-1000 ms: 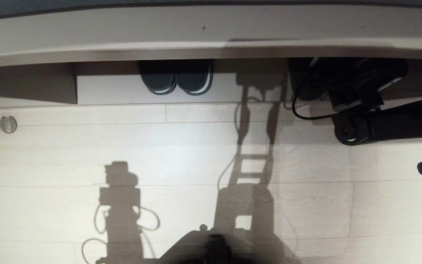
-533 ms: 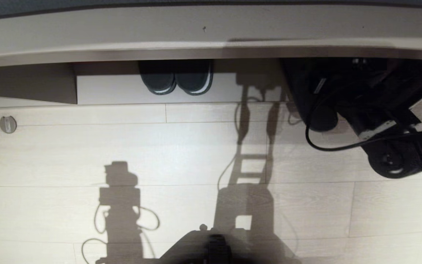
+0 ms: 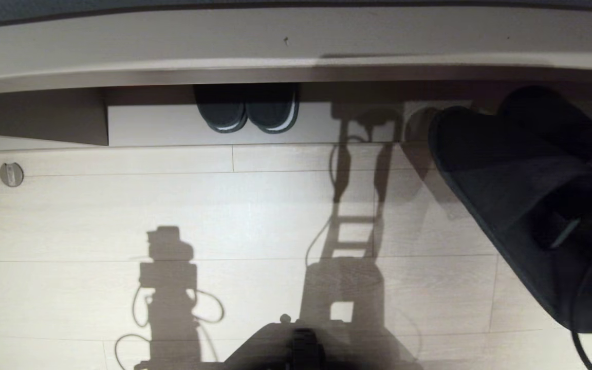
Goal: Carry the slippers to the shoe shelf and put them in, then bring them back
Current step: Place the slippers on the floor
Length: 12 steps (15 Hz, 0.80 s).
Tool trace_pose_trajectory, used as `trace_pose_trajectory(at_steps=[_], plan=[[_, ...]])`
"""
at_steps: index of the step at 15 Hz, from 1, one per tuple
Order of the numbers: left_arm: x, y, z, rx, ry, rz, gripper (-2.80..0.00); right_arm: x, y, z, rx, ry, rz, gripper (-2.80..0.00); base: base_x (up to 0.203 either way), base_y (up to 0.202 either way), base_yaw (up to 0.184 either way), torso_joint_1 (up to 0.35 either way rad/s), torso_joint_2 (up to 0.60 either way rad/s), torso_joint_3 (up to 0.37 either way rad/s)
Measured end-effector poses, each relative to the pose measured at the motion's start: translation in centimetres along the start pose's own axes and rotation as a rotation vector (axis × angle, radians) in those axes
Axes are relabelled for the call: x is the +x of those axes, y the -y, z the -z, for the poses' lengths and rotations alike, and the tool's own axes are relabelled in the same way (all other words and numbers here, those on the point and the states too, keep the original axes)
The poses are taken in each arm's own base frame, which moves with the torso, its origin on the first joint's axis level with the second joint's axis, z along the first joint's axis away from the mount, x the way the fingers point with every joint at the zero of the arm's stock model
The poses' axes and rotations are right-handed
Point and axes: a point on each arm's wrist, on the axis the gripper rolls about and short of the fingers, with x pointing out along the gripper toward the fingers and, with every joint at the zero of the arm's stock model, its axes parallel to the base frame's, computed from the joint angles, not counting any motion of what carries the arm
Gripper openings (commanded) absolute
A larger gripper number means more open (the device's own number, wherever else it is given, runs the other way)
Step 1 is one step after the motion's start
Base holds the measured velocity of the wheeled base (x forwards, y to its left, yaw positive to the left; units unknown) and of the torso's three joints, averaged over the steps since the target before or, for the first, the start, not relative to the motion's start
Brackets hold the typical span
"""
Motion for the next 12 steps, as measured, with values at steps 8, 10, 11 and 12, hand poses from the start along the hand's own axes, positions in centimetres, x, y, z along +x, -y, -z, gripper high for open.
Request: trace_pose_trajectory(at_steps=[8, 10, 11, 12], plan=[[0.0, 0.0, 0.0, 0.001, 0.000, 0.000, -2.80, -17.0, 1.7, -0.3, -0.003, 0.092, 0.115, -2.80, 0.000, 0.000, 0.000, 0.000, 0.00, 0.000], [0.0, 0.0, 0.0, 0.001, 0.000, 0.000, -2.80, -19.3, 0.7, 2.8, 0.016, 0.019, 0.081, -2.80, 0.000, 0.000, 0.000, 0.000, 0.00, 0.000], [0.0, 0.0, 0.0, 0.003, 0.000, 0.000, -2.80, -19.8, 0.2, 4.9, 0.024, -0.034, 0.067, -2.80, 0.000, 0.000, 0.000, 0.000, 0.00, 0.000], [0.0, 0.0, 0.0, 0.003, 0.000, 0.000, -2.80, -20.1, -0.2, 6.7, 0.032, -0.067, 0.062, -2.80, 0.000, 0.000, 0.000, 0.000, 0.00, 0.000]])
